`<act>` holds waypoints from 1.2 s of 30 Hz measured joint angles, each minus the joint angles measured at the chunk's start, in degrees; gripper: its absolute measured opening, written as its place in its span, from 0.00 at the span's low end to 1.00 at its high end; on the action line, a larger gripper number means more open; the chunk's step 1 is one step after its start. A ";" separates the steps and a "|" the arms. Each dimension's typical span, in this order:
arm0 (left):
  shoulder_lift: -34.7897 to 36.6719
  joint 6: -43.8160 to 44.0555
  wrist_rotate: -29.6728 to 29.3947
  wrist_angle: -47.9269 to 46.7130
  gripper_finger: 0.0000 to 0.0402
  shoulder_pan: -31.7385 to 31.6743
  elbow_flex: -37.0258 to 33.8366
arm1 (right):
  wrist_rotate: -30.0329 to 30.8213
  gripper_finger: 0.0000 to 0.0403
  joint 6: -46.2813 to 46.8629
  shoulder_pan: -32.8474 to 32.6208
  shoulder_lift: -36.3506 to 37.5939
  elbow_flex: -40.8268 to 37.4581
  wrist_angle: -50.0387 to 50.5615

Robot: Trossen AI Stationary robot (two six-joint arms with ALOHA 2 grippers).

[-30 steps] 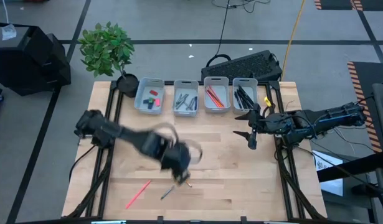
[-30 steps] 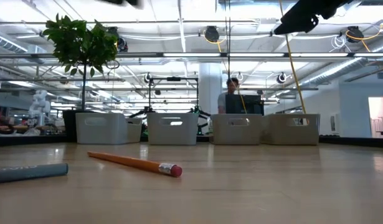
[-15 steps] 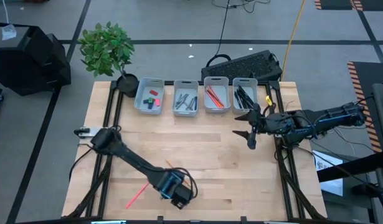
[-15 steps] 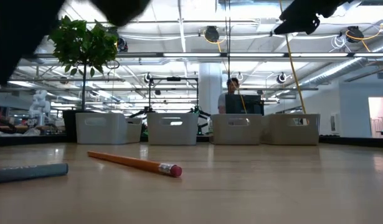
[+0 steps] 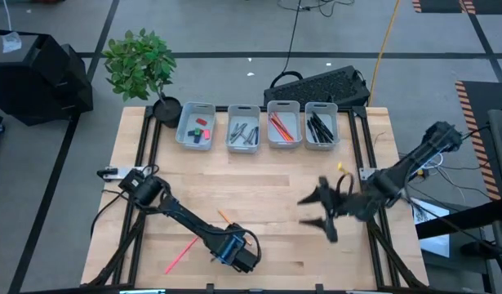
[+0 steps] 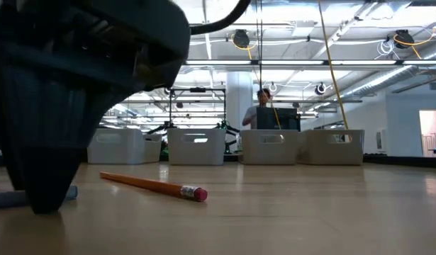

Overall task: Sort crayons/erasers/pens/pencils in bins
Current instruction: Put the gray crayon into the middle left gray bin

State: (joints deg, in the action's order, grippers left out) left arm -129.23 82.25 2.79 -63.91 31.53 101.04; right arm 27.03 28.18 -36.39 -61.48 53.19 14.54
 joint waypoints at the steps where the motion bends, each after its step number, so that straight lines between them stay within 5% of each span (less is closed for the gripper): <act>1: 0.02 -0.32 -0.26 0.28 0.52 -0.02 -0.33 | 0.00 0.66 0.88 -0.96 -2.00 1.08 -0.62; 9: 0.35 -0.72 -0.57 3.67 0.29 0.08 -2.81 | -0.24 0.66 4.70 -4.99 -12.05 6.76 -1.12; 17: 0.22 -1.15 -3.85 4.38 0.04 0.24 -3.61 | -0.25 0.66 4.38 -5.73 -13.51 9.81 -1.09; 28: 4.83 -3.90 -2.16 1.47 0.09 -1.14 -3.98 | -0.29 0.66 -0.95 -2.97 -7.69 10.28 -0.98; 32: 11.89 -4.21 -5.99 -0.93 0.06 -2.87 -3.43 | -0.85 0.66 -7.62 0.58 -5.43 10.28 -0.85; 36: 18.24 -6.86 -14.70 -2.15 0.05 -6.24 -3.65 | -7.62 0.66 -13.48 6.51 -3.74 10.25 -0.57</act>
State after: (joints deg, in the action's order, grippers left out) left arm -110.99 75.39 -11.91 -66.07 25.29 97.38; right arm 19.41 14.70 -29.89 -65.22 63.44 13.97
